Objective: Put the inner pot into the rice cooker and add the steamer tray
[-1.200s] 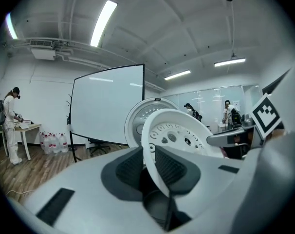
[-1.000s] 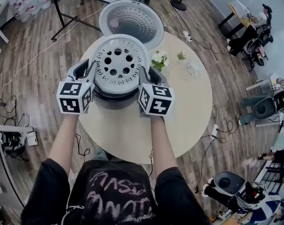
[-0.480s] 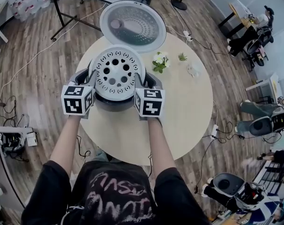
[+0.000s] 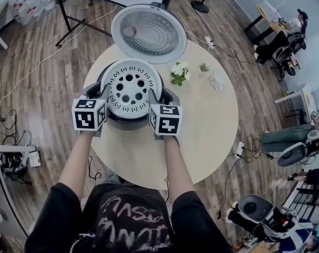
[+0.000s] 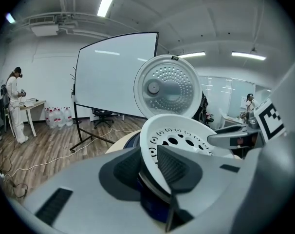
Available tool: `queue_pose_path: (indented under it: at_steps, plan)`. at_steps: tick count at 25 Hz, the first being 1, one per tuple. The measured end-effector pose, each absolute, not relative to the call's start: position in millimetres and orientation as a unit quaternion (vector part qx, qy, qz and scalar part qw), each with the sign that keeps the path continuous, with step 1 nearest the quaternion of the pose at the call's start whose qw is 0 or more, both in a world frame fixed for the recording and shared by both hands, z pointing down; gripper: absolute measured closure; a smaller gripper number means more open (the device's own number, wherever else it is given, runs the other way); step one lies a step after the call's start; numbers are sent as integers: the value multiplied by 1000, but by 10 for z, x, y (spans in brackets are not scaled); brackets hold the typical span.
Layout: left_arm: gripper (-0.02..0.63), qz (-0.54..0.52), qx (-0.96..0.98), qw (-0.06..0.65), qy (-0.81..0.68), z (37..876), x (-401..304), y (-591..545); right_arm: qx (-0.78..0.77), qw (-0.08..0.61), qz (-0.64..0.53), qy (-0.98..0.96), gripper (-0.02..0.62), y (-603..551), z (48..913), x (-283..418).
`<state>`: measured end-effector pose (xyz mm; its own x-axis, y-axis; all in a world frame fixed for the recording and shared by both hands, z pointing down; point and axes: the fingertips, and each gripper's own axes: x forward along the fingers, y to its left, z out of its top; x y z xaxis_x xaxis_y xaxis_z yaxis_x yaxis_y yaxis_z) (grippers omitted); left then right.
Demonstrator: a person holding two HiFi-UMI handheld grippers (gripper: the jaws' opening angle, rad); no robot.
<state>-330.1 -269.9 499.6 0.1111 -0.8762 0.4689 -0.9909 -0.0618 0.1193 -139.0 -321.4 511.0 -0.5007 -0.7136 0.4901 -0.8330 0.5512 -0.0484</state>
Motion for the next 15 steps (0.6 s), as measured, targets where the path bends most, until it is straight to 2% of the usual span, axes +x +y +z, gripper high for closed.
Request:
queue_pose_path:
  at_steps: [6,9,15]
  plan:
    - [480,136,714,214,-652,5062,-3321,-2734,449,212,138,-857,422,-3229,5144,-1410]
    - [459,130,709,211,-660,5048,-3381,-2733,452,202,142,-857,394,-3235,5122,-1394]
    - [453,121,714,203,-659,5002,-3392,-2737,459,187,147,-856,388,-3215,5066,-1303]
